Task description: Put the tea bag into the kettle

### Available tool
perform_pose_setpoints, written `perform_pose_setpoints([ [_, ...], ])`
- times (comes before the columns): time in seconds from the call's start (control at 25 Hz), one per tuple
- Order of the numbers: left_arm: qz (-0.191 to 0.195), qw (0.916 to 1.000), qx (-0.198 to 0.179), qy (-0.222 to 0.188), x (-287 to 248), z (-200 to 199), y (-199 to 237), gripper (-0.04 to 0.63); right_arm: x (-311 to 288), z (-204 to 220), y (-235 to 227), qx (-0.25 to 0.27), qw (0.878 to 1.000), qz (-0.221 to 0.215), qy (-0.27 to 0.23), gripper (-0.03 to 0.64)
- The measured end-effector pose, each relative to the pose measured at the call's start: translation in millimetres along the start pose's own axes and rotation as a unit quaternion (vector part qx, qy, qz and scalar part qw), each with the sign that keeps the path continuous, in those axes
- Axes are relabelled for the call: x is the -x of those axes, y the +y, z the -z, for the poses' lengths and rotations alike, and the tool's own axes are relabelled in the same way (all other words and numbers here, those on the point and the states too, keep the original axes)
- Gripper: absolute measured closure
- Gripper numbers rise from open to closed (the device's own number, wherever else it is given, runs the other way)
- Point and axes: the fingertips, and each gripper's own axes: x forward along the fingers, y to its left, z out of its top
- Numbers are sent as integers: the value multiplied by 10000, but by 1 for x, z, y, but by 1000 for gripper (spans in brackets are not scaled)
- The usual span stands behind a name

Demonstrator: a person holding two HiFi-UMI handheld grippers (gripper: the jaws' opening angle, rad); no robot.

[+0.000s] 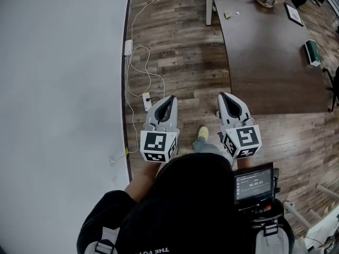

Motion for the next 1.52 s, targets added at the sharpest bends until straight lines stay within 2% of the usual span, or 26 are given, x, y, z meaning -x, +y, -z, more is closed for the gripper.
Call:
perform_pose_setpoints([
  [0.32,-261,9996,-124,29,-45,-14,2,592,-30,-5,-40,-99,9996,-273,26,612],
  [0.48,-373,9986,-365,29,-49,-16,2,592,-35,-6,-47,-229,9988,-404,-124,612],
  [0.6,-402,9984,-388,33,-47,-16,1,592,-34,-3,-53,-217,9992,-318,-74,612],
  [1.52,-230,9988,-385,181,-54,-28,9,592,-48,-13,-49,-442,9986,-292,28,612],
])
